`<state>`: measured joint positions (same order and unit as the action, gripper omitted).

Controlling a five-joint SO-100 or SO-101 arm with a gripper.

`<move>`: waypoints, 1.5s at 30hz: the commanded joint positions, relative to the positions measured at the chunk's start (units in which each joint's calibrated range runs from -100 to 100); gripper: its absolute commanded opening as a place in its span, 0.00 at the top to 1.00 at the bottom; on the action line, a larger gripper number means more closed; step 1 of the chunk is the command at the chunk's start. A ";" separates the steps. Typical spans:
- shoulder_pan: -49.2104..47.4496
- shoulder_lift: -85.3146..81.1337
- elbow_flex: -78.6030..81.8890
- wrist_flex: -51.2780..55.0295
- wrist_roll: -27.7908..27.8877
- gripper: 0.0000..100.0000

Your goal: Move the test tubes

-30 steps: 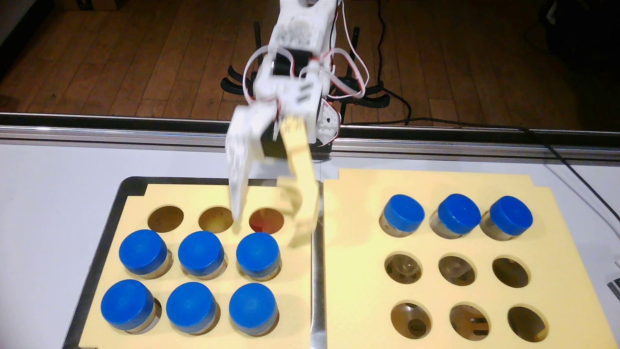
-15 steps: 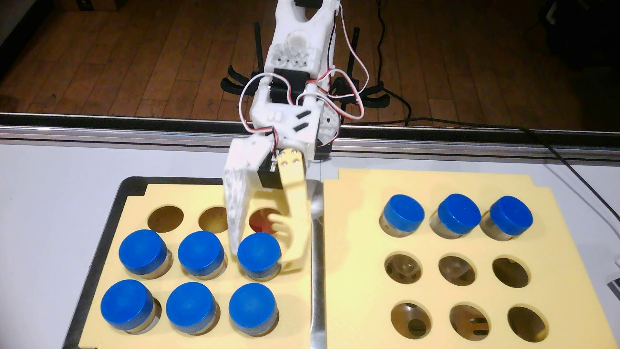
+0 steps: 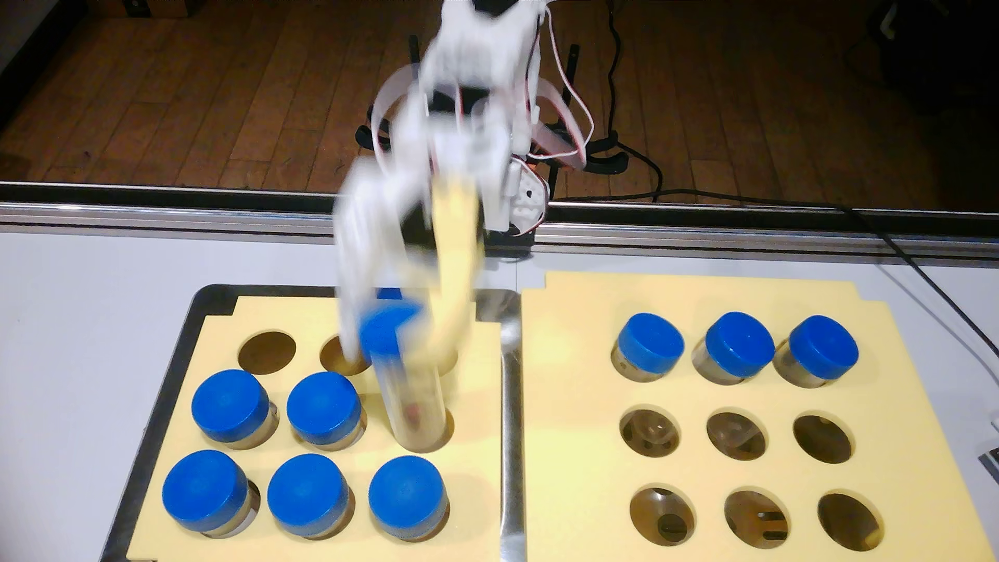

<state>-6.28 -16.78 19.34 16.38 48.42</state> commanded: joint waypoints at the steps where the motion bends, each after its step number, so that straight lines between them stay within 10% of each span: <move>1: 1.43 -6.45 -12.67 11.75 0.48 0.89; 14: -17.91 -2.98 -16.76 -13.24 -4.54 0.89; 40: -36.07 15.52 -11.67 -12.28 -0.93 0.89; 45: -37.85 18.56 -11.67 3.55 -1.35 0.88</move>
<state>-42.64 1.19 8.67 8.67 47.34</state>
